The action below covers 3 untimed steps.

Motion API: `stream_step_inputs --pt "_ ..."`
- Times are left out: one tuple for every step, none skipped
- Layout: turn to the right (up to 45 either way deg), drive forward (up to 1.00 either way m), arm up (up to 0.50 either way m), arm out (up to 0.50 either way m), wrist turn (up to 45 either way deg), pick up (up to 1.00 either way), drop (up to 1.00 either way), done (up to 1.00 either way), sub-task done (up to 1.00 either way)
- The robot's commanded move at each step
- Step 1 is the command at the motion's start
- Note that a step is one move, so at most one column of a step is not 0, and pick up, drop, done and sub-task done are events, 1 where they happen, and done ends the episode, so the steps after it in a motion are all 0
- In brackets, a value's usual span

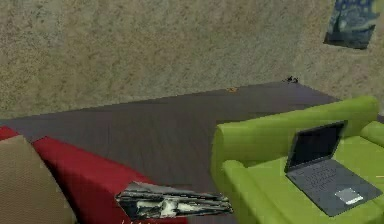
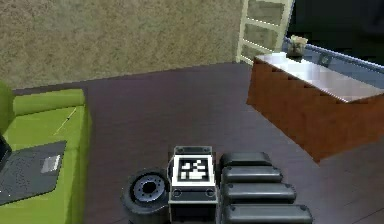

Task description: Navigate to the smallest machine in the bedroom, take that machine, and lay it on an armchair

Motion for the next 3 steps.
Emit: stream_step_inputs --pt "-45.0 0.00 0.00 0.00 0.0 0.00 0.00 0.00 0.00" --pt "-18.0 0.00 0.00 0.00 0.0 0.00 0.00 0.00 0.00" --pt "45.0 0.00 0.00 0.00 0.0 0.00 0.00 0.00 0.00"
